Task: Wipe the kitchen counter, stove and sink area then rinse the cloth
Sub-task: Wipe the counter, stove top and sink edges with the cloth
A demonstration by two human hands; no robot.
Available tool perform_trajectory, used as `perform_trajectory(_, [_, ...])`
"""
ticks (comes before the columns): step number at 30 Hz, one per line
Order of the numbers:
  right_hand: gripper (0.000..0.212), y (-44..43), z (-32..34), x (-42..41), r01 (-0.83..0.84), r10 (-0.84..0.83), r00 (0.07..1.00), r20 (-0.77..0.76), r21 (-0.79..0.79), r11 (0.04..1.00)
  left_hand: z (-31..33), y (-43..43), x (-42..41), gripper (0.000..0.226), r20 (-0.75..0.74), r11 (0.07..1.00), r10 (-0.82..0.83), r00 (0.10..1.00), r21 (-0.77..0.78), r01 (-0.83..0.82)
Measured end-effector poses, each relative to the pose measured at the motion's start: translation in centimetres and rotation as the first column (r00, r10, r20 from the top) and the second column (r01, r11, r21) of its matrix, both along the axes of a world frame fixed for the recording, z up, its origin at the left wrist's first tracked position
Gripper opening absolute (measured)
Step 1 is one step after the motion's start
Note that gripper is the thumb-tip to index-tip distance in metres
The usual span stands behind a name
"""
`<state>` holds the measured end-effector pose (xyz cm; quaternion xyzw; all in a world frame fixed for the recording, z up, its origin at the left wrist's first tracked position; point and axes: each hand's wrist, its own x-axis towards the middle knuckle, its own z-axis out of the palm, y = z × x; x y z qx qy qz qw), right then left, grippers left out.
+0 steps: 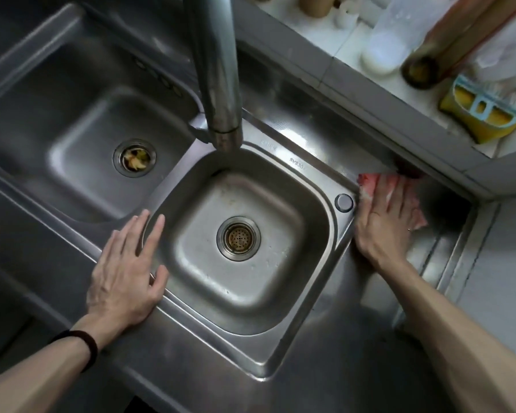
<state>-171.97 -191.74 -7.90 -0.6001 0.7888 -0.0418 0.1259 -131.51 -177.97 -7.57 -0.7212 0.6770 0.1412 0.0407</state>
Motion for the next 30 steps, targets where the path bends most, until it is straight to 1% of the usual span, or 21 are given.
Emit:
perform_trajectory(2, [0.062, -1.4, -0.1, 0.8, -0.108, 0.108, 0.994, -0.012, -0.002, 0.994, -0.1, 0.0, 0.0, 0.090, 0.018, 1.000, -0.008, 1.000, 0.000, 0.009])
perform_trajectory(6, [0.066, -3.0, -0.1, 2.5, -0.265, 0.262, 0.963, -0.061, -0.030, 0.964, -0.4, -0.1, -0.1, 0.089, 0.048, 1.000, -0.014, 0.999, -0.012, 0.014])
perform_trajectory(10, [0.068, -6.1, -0.5, 5.6, -0.507, 0.505, 0.859, -0.086, -0.003, 0.862, -0.1, -0.3, -0.2, 0.084, 0.049, 0.999, -0.037, 0.998, 0.014, 0.036])
perform_trajectory(13, [0.065, -10.0, -1.0, 10.3, -0.594, 0.591, 0.801, -0.090, -0.009, 0.804, 0.0, -0.3, -0.2, 0.079, 0.043, 0.999, -0.037, 0.998, 0.021, 0.036])
perform_trajectory(15, [0.065, -12.2, -1.3, 13.6, -0.622, 0.620, 0.779, -0.089, 0.005, 0.783, -0.3, -0.1, 0.1, 0.074, 0.036, 0.999, -0.035, 0.999, 0.014, 0.034])
perform_trajectory(17, [0.067, -13.3, -1.7, 16.0, -0.604, 0.601, 0.794, -0.090, -0.011, 0.797, -0.6, -0.2, 0.2, 0.070, 0.035, 0.999, -0.045, 0.998, -0.004, 0.045])
perform_trajectory(19, [0.069, -13.0, -1.8, 16.4, -0.589, 0.583, 0.807, -0.097, -0.042, 0.807, -0.6, -0.3, 0.3, 0.068, 0.032, 0.999, -0.045, 0.998, -0.002, 0.045])
perform_trajectory(21, [0.066, -11.7, -1.6, 14.5, -0.595, 0.591, 0.802, -0.086, -0.044, 0.802, -0.3, -0.3, 0.1, 0.068, 0.015, 1.000, -0.030, 0.999, 0.004, 0.030])
perform_trajectory(23, [0.064, -9.9, -1.3, 10.9, -0.559, 0.556, 0.829, -0.066, -0.038, 0.829, -0.1, -0.3, 0.0, 0.070, 0.003, 1.000, -0.012, 1.000, 0.001, 0.012])
perform_trajectory(25, [0.064, -7.1, -0.7, 6.4, -0.461, 0.460, 0.886, -0.056, 0.001, 0.887, 0.1, -0.3, 0.0, 0.071, -0.004, 1.000, -0.010, 1.000, 0.000, 0.010])
perform_trajectory(27, [0.066, -3.8, -0.3, 2.6, -0.324, 0.325, 0.944, -0.051, 0.022, 0.946, 0.1, -0.3, 0.0, 0.072, -0.007, 1.000, -0.011, 1.000, -0.007, 0.011])
perform_trajectory(30, [0.066, -0.5, 0.1, -0.1, -0.130, 0.130, 0.992, 0.003, 0.066, 0.989, 0.2, -0.3, -0.1, 0.072, -0.012, 1.000, -0.002, 1.000, -0.018, 0.001])
